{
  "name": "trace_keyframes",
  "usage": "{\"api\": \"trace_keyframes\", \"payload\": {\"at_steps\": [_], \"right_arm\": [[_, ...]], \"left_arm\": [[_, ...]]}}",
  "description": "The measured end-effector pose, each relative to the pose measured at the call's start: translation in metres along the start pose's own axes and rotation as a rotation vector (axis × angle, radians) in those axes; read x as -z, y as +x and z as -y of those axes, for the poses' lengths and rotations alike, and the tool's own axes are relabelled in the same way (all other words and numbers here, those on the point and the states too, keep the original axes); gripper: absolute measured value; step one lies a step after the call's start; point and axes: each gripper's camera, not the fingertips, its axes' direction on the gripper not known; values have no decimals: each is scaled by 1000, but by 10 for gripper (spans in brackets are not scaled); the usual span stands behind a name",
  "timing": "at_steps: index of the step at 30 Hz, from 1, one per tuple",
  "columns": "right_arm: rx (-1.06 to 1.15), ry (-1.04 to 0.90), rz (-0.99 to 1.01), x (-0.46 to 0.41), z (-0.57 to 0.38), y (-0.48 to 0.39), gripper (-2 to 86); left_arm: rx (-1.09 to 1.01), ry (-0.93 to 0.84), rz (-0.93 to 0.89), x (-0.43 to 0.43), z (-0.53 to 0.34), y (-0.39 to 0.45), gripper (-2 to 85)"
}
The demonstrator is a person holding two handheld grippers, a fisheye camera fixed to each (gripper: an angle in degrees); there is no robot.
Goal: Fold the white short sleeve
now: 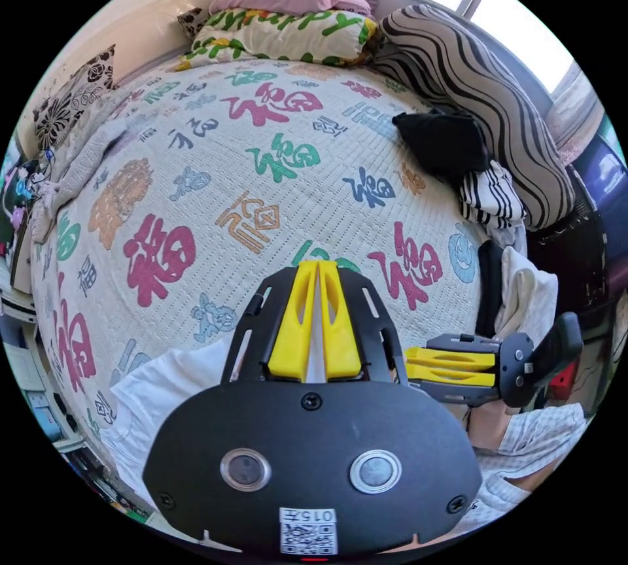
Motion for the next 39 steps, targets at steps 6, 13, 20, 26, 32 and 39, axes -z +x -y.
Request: {"api": "trace_keyframes", "payload": {"at_steps": [6,13,20,26,32,39], "right_arm": [[308,-10,161,-4,12,-52,3],[530,-195,247,-42,16,-99,2],[611,-336,320,-75,23,-111,12],[504,-249,423,-72,41,-82,44],[163,-82,304,-79,61,-35,62],[227,-266,215,-127,75,-63,73]], "left_arm": [[36,185,26,108,-125,-40,-4],[248,216,35,123,-283,-79,-4],[306,144,-12,104,-345,-91,-3],[263,-3,10,112,-346,-95,5],[290,230,61,159,-310,-110,36],[386,140,-93,89,-200,-162,72]]}}
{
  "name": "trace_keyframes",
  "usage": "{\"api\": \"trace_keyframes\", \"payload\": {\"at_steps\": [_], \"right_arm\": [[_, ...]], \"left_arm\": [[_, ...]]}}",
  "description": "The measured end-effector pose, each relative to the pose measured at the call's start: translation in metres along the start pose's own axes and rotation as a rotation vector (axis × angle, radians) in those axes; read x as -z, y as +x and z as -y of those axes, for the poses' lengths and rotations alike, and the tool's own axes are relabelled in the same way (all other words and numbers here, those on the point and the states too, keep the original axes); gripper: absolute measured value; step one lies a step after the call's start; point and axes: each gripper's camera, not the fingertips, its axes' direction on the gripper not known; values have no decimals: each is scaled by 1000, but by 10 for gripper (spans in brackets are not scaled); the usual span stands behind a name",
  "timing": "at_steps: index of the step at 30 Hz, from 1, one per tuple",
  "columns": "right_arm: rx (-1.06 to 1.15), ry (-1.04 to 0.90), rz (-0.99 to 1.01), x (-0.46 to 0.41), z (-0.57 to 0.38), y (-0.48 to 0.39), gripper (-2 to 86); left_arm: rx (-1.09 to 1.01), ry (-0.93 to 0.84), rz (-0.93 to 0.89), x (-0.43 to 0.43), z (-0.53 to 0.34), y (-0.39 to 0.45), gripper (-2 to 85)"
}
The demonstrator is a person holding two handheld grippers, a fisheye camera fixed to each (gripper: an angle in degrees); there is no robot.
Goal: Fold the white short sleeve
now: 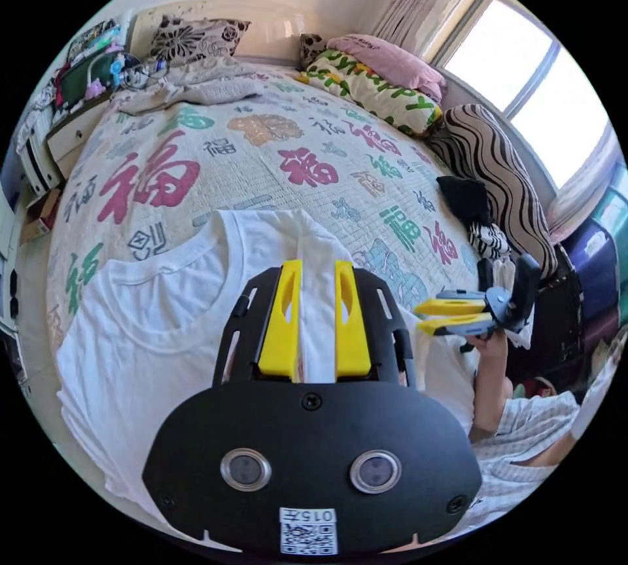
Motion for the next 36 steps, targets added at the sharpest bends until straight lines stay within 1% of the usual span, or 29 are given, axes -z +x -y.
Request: {"api": "trace_keyframes", "payload": {"at_steps": [2,5,8,11,14,16,17,18,19,20,21,22,23,24,28,30,33,36], "right_arm": [[1,-23,-20,-8,5,-2,61],[1,-23,-8,-13,9,-1,32],[-40,-7,24,-16,12,5,12],[-38,-21,16,-25,17,2,13],[-13,-14,-13,-29,21,-6,32],[-18,41,-27,-25,21,-6,51],[-32,98,-23,-20,21,-7,58],[-15,152,16,-16,20,-10,58],[0,171,45,-16,21,-12,58],[35,185,107,-17,22,-18,59],[69,175,150,-21,25,-25,59],[82,164,160,-25,27,-28,59],[96,131,154,-33,31,-34,60],[101,92,124,-41,34,-40,60],[95,-40,14,-68,42,-52,54],[94,-44,-3,-77,45,-59,34],[78,-41,-16,-87,50,-66,13],[79,-41,-17,-97,55,-76,11]], "left_arm": [[29,-20,-26,-17,14,-3,65],[35,-57,18,-36,29,1,24],[30,-32,27,-33,38,6,8],[-4,-46,89,-32,40,14,5],[-40,-5,126,-16,34,25,13],[-78,73,199,10,22,36,28],[-111,141,250,32,8,47,43],[-160,183,238,51,-9,60,52],[-182,184,215,58,-17,66,55],[-218,139,155,67,-33,77,59],[-243,77,84,73,-50,87,63],[-250,53,48,76,-60,92,65],[-270,24,-15,80,-80,101,69],[-279,12,-40,82,-98,109,68],[-305,-43,-36,78,-127,128,66],[-307,-82,-34,75,-134,134,69],[-318,-48,6,92,-143,141,73],[-326,-58,34,116,-153,141,70]]}}
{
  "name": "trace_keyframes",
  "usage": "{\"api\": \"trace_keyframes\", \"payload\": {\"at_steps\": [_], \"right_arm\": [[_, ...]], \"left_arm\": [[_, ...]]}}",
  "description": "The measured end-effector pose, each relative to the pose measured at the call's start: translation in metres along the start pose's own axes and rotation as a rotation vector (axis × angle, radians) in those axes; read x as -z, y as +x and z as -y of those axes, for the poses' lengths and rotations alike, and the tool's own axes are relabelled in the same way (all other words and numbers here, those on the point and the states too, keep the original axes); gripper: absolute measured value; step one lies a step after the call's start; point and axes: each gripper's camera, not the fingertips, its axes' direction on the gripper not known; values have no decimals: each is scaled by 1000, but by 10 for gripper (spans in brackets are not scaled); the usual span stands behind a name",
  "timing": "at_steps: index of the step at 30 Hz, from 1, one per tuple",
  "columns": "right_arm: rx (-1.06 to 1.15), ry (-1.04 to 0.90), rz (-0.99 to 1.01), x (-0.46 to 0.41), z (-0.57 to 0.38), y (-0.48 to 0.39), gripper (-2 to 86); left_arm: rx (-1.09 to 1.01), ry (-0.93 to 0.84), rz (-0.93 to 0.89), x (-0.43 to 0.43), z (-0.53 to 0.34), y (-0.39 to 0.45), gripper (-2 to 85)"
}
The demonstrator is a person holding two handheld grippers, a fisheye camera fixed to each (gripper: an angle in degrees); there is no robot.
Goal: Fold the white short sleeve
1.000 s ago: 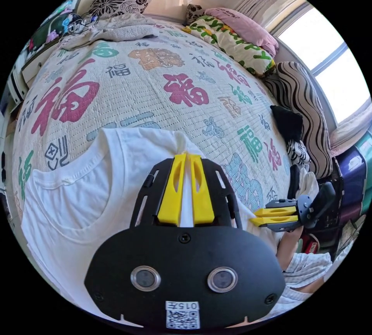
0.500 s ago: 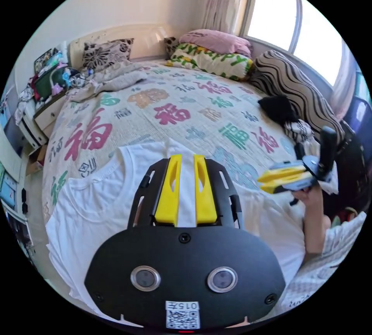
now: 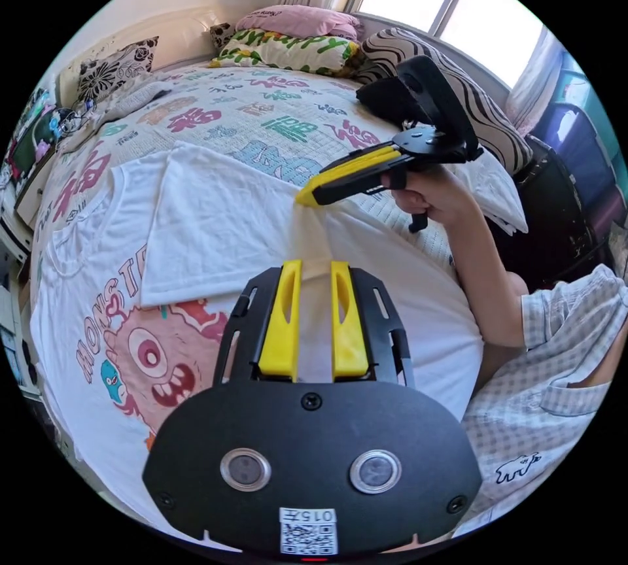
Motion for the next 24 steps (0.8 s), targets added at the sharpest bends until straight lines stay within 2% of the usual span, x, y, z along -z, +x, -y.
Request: {"api": "trace_keyframes", "payload": {"at_steps": [4,7,14,18,24], "right_arm": [[-1,25,24,-8,5,-13,34],[4,61,92,-9,9,-27,47],[68,112,109,-15,67,-122,53],[182,58,115,-60,144,-214,54],[281,-103,171,-174,265,-347,63]], "left_arm": [[84,78,-53,58,-38,-21,66],[242,196,-35,132,-100,-62,66],[918,443,219,287,-300,-215,75],[1111,629,102,314,-362,-280,102],[1217,685,-98,313,-384,-345,114]]}}
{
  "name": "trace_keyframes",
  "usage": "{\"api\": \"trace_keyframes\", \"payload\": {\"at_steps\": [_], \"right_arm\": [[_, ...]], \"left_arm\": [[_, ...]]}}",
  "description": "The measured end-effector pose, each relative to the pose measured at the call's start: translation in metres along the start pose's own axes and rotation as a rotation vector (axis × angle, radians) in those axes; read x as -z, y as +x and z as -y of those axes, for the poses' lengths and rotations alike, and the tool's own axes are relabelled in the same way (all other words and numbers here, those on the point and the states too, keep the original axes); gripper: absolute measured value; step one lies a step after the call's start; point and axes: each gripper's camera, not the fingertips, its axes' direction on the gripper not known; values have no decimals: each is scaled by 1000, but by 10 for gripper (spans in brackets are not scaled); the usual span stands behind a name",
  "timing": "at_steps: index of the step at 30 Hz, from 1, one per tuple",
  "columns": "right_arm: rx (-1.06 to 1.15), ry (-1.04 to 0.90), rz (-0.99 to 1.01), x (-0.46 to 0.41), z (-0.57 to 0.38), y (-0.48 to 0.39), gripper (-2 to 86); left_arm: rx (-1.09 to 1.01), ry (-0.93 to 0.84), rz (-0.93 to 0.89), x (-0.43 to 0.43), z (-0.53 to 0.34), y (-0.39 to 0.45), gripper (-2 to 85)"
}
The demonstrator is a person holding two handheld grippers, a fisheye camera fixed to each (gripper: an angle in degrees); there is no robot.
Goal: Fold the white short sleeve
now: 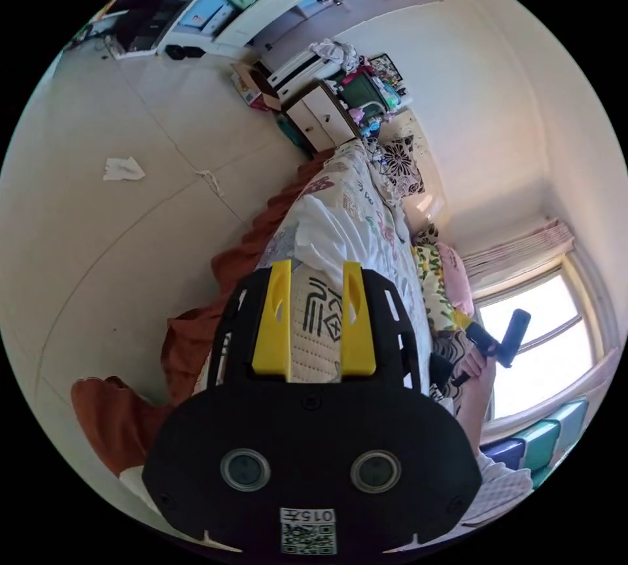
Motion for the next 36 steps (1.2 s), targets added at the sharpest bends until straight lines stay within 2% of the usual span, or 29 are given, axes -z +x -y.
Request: {"api": "trace_keyframes", "payload": {"at_steps": [4,9,16,19,22,25,27,31,34,36], "right_arm": [[22,-150,-56,-82,89,-33,68],[9,-372,-304,-203,178,-57,79],[-3,-487,-519,-286,219,-61,73],[-12,-500,-560,-299,224,-57,21],[-28,-459,-499,-290,224,-52,-4],[-57,-322,-371,-247,223,-43,-9],[-69,-180,-270,-197,213,-31,-10],[-116,-38,-58,-126,176,5,-9],[-141,2,56,-94,127,35,-8],[-162,-58,59,-94,88,56,-4]], "left_arm": [[19,-37,-46,-2,16,-4,113],[59,-55,-96,4,27,-5,99],[130,-66,-140,8,30,-11,82],[135,-75,-134,9,29,-6,63],[140,-46,-130,16,23,-1,21],[83,2,-128,31,14,17,8],[-4,31,-125,45,5,43,4],[-195,38,-92,61,-17,92,3],[-366,-37,-43,56,-45,132,7],[-517,-191,9,37,-72,163,15]]}}
